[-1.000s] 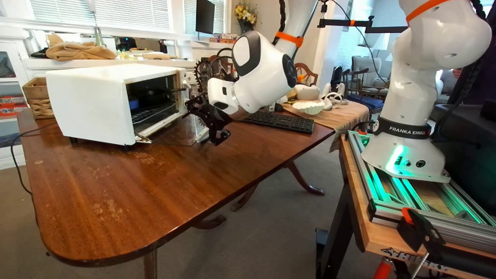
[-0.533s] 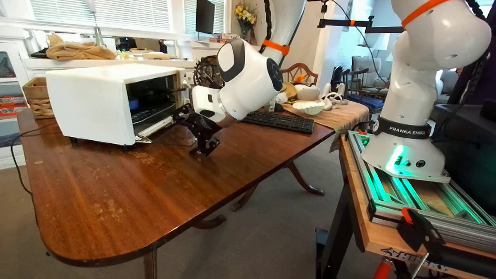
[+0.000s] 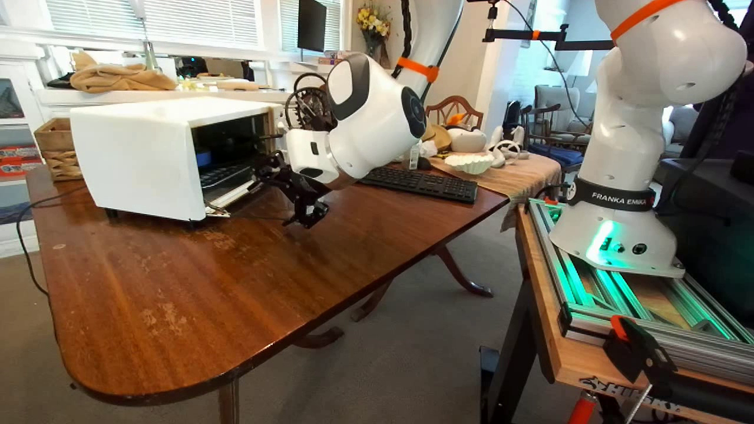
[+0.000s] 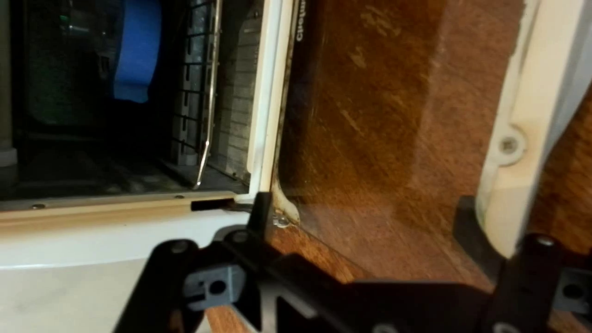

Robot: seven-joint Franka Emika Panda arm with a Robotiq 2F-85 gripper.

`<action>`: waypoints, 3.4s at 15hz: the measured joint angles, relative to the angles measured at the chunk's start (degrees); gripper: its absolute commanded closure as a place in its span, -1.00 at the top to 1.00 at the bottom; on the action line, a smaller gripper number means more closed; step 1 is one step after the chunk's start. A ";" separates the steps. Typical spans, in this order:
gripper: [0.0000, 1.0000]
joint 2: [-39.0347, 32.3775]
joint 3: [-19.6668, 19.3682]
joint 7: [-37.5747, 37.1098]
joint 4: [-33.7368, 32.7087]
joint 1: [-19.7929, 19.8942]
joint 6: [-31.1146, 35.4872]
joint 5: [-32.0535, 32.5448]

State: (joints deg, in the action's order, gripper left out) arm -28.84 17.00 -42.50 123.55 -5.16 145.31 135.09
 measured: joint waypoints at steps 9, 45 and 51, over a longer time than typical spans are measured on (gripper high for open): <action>1.00 5.61 0.53 7.00 1.42 -0.67 -3.99 -0.16; 1.00 23.21 -0.57 3.09 13.96 -4.68 -10.68 -10.41; 1.00 22.25 -3.13 2.28 12.72 -3.96 -10.49 -10.87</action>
State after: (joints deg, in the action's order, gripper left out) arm -6.58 13.87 -40.22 136.27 -9.12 134.82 124.22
